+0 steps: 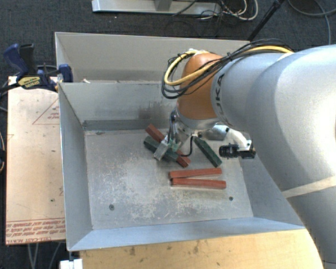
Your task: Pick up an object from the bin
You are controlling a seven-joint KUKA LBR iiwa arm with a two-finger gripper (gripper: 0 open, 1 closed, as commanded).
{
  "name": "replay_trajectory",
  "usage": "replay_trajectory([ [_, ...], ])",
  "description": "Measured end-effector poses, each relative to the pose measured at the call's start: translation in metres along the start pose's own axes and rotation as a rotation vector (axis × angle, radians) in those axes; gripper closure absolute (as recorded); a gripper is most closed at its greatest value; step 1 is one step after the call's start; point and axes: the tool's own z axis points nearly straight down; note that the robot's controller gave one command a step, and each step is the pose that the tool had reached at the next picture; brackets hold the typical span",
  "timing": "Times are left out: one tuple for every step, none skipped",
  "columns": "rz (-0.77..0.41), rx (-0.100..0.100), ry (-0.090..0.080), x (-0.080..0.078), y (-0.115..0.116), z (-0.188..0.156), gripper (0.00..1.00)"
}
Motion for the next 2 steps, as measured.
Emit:
replay_trajectory([
  [0.012, 0.0, -0.001, -0.0162, -0.0095, -0.1387, 1.0],
  [0.012, 0.0, 0.0, -0.0161, -0.0096, -0.1384, 1.0],
])
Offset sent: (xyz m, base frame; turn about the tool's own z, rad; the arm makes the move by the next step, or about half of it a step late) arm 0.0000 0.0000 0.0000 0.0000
